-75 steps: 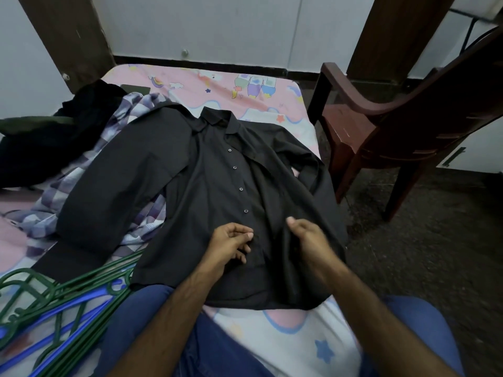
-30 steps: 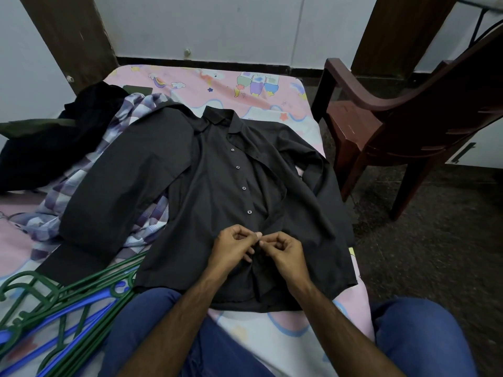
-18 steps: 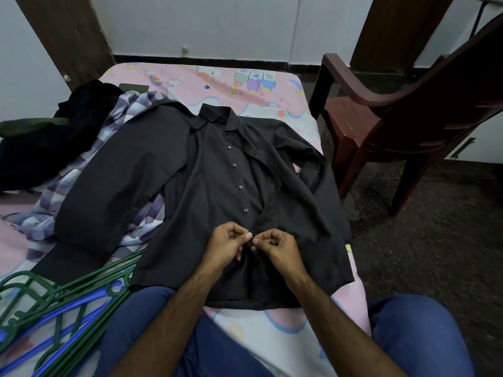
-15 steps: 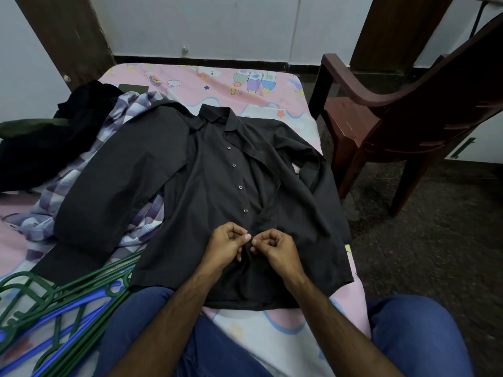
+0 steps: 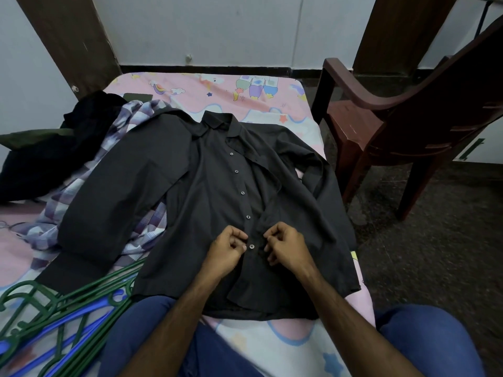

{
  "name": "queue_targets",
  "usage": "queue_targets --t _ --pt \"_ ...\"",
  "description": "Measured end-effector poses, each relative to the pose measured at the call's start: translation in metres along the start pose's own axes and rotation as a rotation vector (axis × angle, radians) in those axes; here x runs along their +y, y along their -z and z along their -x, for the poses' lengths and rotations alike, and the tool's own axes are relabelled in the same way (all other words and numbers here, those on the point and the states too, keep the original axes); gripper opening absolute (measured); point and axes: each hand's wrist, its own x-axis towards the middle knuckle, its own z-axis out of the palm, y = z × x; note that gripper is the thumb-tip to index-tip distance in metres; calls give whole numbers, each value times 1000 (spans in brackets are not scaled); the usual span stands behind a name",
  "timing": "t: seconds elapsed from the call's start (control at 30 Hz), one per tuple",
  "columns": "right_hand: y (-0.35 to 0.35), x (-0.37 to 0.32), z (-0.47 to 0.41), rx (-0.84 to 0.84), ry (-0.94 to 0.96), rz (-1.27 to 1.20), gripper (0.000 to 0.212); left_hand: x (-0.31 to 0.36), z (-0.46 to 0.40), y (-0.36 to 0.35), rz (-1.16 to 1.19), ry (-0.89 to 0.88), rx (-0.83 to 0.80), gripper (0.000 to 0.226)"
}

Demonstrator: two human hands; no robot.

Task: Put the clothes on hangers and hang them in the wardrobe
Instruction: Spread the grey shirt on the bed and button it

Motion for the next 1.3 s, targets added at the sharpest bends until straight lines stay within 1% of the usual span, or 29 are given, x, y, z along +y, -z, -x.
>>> queue_targets --t 0.07,0.13,0.2,0.27,0.33,0.43,0.47,0.53,0.7,0.77,0.8,0.87,0.93,1.0,1.07,1.1,1.17,1.3 --pt "7 -6 -13 134 112 119 14 0 -1 3 -179 -130 44 19" --pt "10 -18 -24 216 147 147 4 5 -8 4 -255 -201 63 19" --pt "6 -31 -33 230 104 171 22 8 -24 3 -299 -255 121 18" --pt "0 -39 -38 207 16 311 37 10 -40 5 -335 -276 140 19" --pt "-8 -36 -41 178 -50 475 46 8 -53 6 -380 -265 123 18" --pt "-19 -30 -46 141 -35 656 61 6 -57 7 -433 -265 117 12" --pt "-21 -30 -48 131 -19 702 63 5 -57 6 -446 -269 129 13" --pt "-21 -30 -51 119 -8 728 58 3 -57 2 -471 -296 162 14" --pt "-18 -26 -47 124 -20 692 36 2 -58 -4 -475 -314 219 10" --pt "-14 -25 -43 135 -30 601 28 3 -57 -4 -443 -292 212 10" --pt "-12 -25 -41 147 -42 502 23 3 -57 -4 -413 -276 209 9" --pt "-7 -23 -40 189 -74 221 16 5 -59 -3 -307 -221 212 9" --pt "-1 -18 -39 219 -106 -85 12 8 -63 -2 -129 -155 210 11" --pt "3 -19 -36 163 -156 -409 12 10 -65 -1 24 -95 197 11" --pt "5 -23 -32 64 -236 -629 15 8 -67 -2 148 -52 176 12" --pt "4 -24 -32 21 -268 -660 16 8 -66 -2 200 -31 168 13" --pt "0 -27 -33 -36 -300 -627 16 8 -65 -2 279 17 158 12" --pt "-9 -29 -40 -57 -243 -503 17 11 -65 0 328 67 147 6"
